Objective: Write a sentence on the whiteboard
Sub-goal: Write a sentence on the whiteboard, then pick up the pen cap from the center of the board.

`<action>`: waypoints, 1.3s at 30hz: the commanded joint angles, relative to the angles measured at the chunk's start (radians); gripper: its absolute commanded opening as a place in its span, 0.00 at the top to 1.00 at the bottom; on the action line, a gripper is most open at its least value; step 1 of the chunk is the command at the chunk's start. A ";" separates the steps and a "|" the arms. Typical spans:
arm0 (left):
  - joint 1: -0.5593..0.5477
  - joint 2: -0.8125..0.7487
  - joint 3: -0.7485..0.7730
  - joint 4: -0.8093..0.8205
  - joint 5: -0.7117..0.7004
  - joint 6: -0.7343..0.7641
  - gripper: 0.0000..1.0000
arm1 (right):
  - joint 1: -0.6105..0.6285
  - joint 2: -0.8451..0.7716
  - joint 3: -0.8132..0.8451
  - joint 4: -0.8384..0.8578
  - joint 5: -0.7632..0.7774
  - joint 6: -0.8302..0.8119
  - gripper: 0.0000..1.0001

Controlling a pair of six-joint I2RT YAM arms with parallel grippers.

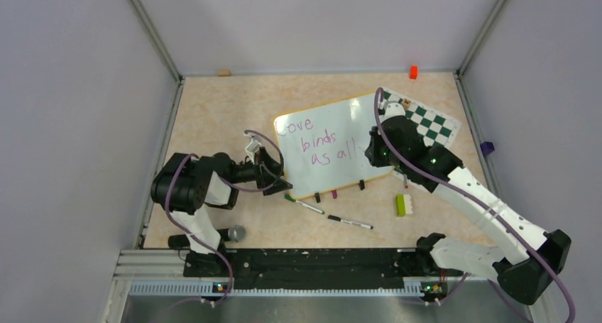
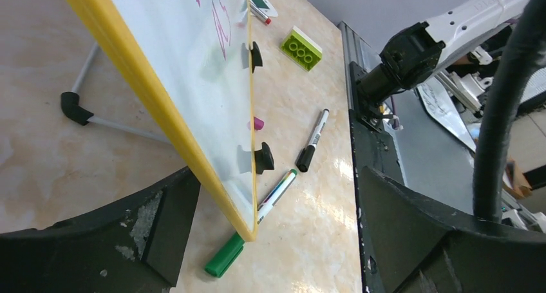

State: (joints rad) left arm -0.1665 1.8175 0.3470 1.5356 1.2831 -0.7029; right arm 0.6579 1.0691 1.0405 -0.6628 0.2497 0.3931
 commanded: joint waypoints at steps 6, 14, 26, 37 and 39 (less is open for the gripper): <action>0.083 -0.284 -0.118 -0.151 -0.154 0.080 0.01 | -0.011 -0.083 0.113 -0.008 -0.034 -0.040 1.00; 0.082 -0.878 -0.077 -1.097 -0.526 0.435 0.09 | -0.011 -0.112 0.099 -0.003 -0.042 -0.050 1.00; 0.081 -1.356 -0.108 -1.427 -0.840 0.523 0.58 | -0.011 -0.110 0.097 0.011 -0.054 -0.063 1.00; 0.081 -1.525 -0.187 -1.434 -0.883 0.506 0.43 | -0.012 -0.136 0.095 0.003 -0.067 -0.062 1.00; 0.081 -1.574 -0.195 -1.467 -0.985 0.472 0.02 | -0.012 -0.140 0.097 -0.003 -0.064 -0.065 1.00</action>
State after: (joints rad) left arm -0.0856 0.3286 0.1623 0.0933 0.4503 -0.1841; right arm 0.6579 0.9630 1.1149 -0.6811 0.1883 0.3405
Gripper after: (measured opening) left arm 0.726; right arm 0.095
